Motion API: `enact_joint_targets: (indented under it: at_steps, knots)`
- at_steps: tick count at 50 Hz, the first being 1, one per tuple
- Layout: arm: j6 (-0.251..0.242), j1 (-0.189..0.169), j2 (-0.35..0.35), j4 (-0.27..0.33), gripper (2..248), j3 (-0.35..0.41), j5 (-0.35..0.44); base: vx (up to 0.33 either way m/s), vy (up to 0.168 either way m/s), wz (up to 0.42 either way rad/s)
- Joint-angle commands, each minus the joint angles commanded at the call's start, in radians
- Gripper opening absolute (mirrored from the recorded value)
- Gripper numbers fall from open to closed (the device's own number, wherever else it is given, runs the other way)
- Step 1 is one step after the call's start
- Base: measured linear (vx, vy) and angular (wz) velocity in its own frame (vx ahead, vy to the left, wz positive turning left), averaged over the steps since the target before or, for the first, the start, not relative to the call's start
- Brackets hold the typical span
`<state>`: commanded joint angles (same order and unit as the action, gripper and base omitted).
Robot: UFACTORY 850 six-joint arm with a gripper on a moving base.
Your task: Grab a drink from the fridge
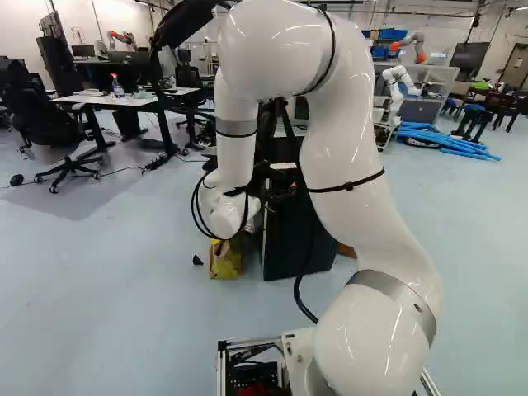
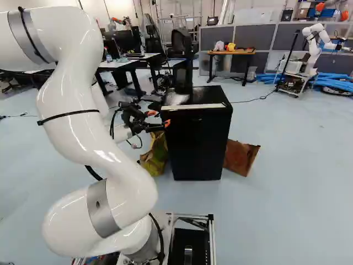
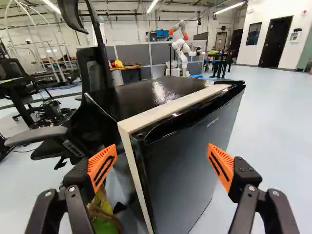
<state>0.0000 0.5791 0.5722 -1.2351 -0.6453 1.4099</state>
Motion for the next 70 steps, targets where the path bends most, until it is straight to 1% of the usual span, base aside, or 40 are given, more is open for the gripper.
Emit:
enact_joint_targets:
  at_steps: [38,70]
  knots:
    - [0.000,-0.033,0.022,0.000,247,-0.039,0.000,0.000,0.000,0.000]
    - [0.000,-0.054,0.026,0.000,247,-0.047,0.000,0.000,0.000,0.000]
